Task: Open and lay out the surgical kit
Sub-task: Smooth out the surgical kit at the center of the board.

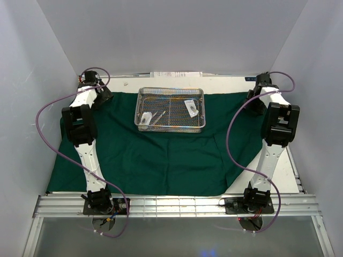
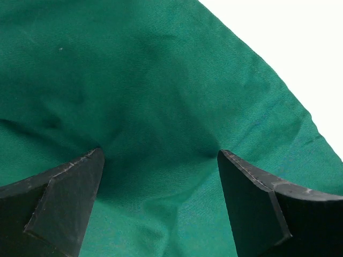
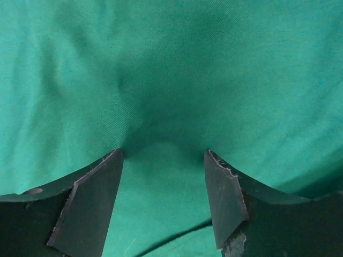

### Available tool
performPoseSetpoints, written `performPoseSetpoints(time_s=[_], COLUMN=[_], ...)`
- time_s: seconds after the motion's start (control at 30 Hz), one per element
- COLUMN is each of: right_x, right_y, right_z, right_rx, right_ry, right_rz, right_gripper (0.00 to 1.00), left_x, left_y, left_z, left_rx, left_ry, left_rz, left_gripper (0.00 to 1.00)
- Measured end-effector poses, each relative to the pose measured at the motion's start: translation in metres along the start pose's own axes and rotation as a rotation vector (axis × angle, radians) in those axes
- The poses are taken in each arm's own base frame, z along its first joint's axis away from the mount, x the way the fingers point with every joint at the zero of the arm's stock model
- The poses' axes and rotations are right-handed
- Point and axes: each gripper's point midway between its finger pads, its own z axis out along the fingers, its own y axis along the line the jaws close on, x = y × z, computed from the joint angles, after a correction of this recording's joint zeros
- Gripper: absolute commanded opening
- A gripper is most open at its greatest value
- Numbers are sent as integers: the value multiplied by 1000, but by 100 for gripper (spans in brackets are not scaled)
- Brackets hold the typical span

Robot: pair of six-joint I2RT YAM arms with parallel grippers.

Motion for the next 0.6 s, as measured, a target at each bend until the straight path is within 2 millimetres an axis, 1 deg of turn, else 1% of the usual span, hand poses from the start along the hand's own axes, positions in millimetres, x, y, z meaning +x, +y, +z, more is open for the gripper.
performPoseSetpoints(time_s=[0.07, 0.2, 0.23, 0.3, 0.33, 0.37, 0.43, 0.53, 0.6], right_x=[3, 1, 0, -1, -2, -3, -7, -12, -16], right_y=[0, 2, 2, 4, 4, 4, 5, 5, 5], right_z=[5, 8, 8, 10, 11, 11, 13, 17, 19], right_rx=[2, -12, -16, -26, -27, -28, -30, -31, -30], right_ry=[11, 3, 2, 0, -2, -5, -14, -24, -31], right_rz=[-6, -17, -23, -29, -32, -38, -42, -51, -59], right_gripper=[65, 61, 56, 51, 40, 38, 29, 24, 24], left_x=[1, 3, 3, 3, 3, 2, 0, -1, -1], left_y=[-1, -1, -2, -2, -3, -3, -5, -6, -6], left_z=[1, 5, 5, 6, 7, 7, 9, 10, 11], left_rx=[3, 6, 7, 7, 7, 8, 12, 15, 17], left_ry=[4, 7, 7, 4, 3, 1, -6, -10, -14], left_rz=[1, 3, 4, 4, 4, 3, 2, 3, 4], left_gripper=[98, 98, 98, 98, 98, 98, 98, 98, 98])
